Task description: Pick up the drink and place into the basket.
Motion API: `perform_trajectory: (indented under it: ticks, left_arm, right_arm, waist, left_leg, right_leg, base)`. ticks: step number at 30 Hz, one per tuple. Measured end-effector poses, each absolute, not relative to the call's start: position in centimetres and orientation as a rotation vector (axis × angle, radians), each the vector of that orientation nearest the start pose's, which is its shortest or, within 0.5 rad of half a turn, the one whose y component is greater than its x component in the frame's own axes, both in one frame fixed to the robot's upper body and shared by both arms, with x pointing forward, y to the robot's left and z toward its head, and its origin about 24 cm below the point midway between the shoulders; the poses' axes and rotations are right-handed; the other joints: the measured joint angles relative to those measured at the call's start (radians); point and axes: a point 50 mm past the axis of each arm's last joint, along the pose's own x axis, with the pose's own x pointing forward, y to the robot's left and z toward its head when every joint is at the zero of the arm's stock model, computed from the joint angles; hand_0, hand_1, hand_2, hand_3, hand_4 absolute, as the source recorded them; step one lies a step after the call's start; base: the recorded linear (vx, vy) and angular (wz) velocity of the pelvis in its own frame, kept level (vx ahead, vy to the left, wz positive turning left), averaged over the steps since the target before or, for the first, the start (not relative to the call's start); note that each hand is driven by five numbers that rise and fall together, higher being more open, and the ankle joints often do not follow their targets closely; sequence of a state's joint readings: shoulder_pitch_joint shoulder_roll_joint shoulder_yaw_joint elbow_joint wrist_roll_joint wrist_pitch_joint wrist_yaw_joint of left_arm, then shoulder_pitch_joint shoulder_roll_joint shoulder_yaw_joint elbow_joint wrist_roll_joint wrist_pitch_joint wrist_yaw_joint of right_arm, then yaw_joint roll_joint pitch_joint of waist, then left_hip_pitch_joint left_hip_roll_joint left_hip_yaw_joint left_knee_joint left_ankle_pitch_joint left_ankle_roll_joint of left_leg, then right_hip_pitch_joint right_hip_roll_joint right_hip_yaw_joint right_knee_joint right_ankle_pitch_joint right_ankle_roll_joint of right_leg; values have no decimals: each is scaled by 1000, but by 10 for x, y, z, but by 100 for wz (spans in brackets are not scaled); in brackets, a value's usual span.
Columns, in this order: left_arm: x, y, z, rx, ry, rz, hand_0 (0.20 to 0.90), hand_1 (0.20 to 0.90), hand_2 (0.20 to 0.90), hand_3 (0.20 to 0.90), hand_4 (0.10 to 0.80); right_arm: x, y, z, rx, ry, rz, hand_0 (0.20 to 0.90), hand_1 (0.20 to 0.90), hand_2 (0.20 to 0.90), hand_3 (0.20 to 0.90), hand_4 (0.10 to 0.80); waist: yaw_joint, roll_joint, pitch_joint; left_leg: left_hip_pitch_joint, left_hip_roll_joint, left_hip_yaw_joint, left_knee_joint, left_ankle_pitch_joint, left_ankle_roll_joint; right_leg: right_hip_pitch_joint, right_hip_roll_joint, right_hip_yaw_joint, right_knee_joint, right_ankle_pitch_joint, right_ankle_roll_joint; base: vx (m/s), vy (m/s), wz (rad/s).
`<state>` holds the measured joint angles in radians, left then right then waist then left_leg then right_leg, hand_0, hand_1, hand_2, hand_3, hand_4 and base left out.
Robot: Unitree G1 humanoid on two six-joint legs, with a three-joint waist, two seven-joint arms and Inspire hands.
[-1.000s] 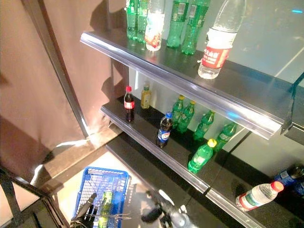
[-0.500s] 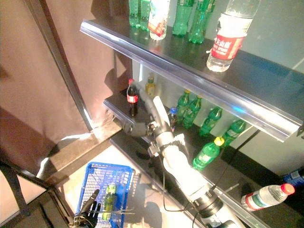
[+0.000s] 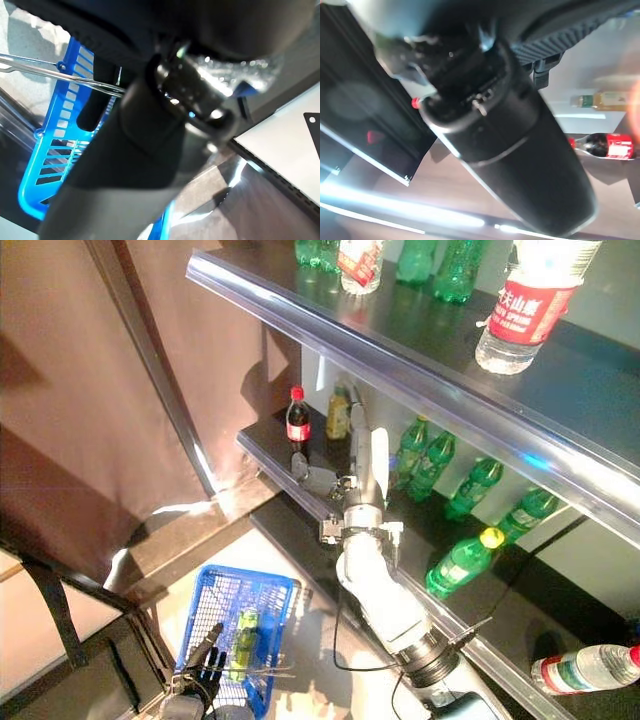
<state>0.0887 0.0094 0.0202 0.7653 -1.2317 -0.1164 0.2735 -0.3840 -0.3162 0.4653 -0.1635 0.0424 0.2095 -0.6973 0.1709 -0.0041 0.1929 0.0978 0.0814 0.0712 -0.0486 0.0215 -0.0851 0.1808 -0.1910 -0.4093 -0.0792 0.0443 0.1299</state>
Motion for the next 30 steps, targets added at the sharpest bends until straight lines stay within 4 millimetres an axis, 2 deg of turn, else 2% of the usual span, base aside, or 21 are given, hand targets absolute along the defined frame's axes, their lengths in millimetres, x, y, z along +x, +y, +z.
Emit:
perform_trajectory:
  ticks: [6, 9, 14, 24, 30]
  left_arm:
    - [143, 177, -136, -1065, 636, 696, 300, 300, 300, 200, 100]
    - [142, 183, -136, -1070, 583, 665, 300, 300, 300, 200, 100]
    - [138, 186, -138, -1073, 577, 674, 300, 300, 300, 200, 100]
    - [135, 187, -141, -1081, 583, 672, 300, 300, 300, 200, 100]
    - [135, 184, -141, -1075, 606, 648, 300, 300, 300, 200, 100]
  right_arm:
    - [294, -127, 122, -294, -283, -387, 900, 900, 900, 900, 800]
    - [294, -139, 125, -268, -287, -512, 900, 900, 900, 900, 800]
    - [294, -158, 133, -229, -313, -656, 900, 900, 900, 900, 800]
    - [295, -163, 130, -207, -283, -684, 900, 900, 900, 900, 800]
    - [297, -162, 114, -172, -191, -683, 900, 900, 900, 900, 800]
  waist:
    - [17, 6, 40]
    - [17, 7, 74]
    - [16, 10, 79]
    - [13, 9, 79]
    - [11, 10, 80]
  left_leg:
    - [-68, -1, -29, 71, -15, -1]
    - [-86, 0, -29, 103, -27, 0]
    - [-85, -11, -26, 119, -38, 10]
    - [-85, -16, -25, 138, -43, 15]
    - [-101, -21, -27, 183, -67, 22]
  right_leg:
    - [-31, -4, -26, 26, -5, 0]
    - [-41, -7, -25, 45, -9, -3]
    - [-43, -22, -22, 62, -14, 1]
    - [-42, -35, -18, 92, -25, -1]
    - [-51, -49, -15, 134, -43, 4]
  base:
    - [-92, -39, 14]
    - [0, 0, 0]
    - [28, 15, -1]
    - [14, 0, 0]
    - [1, 3, 1]
